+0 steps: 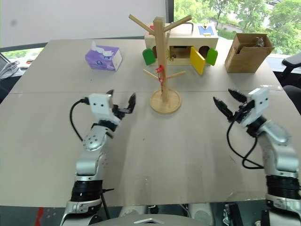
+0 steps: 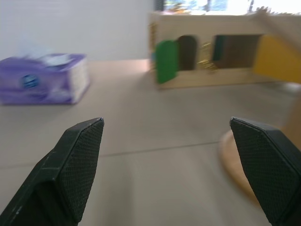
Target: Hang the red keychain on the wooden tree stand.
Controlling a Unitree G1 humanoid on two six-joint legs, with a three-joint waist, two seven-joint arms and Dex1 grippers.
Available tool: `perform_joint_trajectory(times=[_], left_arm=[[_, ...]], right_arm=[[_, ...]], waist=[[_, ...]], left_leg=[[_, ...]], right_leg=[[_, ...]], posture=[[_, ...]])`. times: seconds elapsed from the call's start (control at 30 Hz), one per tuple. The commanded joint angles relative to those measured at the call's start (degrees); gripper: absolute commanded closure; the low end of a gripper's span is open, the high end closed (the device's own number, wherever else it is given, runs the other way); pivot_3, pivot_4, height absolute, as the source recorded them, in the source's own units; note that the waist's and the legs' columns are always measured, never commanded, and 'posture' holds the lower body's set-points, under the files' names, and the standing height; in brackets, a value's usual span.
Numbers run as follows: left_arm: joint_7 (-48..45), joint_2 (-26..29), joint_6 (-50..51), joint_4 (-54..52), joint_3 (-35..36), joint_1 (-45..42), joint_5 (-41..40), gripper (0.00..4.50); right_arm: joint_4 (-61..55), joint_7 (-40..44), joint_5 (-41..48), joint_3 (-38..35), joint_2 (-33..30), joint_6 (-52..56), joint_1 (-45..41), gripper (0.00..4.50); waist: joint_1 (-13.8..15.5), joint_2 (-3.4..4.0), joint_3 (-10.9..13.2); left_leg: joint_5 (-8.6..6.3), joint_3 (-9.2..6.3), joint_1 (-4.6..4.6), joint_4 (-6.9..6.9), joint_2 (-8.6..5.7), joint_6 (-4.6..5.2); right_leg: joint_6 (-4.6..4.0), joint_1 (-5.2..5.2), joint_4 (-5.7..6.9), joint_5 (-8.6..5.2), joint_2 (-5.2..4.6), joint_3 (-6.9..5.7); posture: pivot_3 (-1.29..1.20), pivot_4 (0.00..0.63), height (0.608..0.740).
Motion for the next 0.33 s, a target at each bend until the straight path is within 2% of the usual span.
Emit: perform_joint_trajectory(times=[0.03, 0.2, 0.33], left_arm=[[2.09, 1.08, -3.55, 1.44, 2.65, 2.46, 1.76, 0.07], [4.02, 1.11, -5.52, 2.09, 5.27, 6.19, 1.98, 0.07], [4.1, 0.96, -6.83, 2.4, 5.12, 7.62, 2.25, 0.07]], right_arm=[[6.44, -7.39, -5.72, -0.42, 4.28, -9.63, -1.88, 0.76], [16.01, -13.95, -9.6, -1.17, 9.19, -19.17, -3.35, 0.76], [19.95, -15.47, -10.72, -0.95, 9.72, -23.55, -4.43, 0.76]], waist=[[-0.11, -0.02, -0.01], [-0.16, -0.01, -0.01], [-0.32, 0.01, -0.03]], left_leg=[[0.0, 0.04, 0.01, 0.0, 0.0, 0.0], [0.0, 0.07, 0.02, -0.02, 0.03, 0.0], [0.0, 0.1, 0.05, -0.02, 0.05, 0.0]], right_leg=[[0.01, 0.01, -0.01, 0.0, -0.02, 0.03], [0.02, -0.01, 0.0, 0.01, -0.04, 0.04], [0.02, -0.01, 0.01, 0.01, -0.04, 0.07]], posture=[[0.0, 0.15, 0.74], [0.0, 0.15, 0.74], [0.0, 0.15, 0.74]])
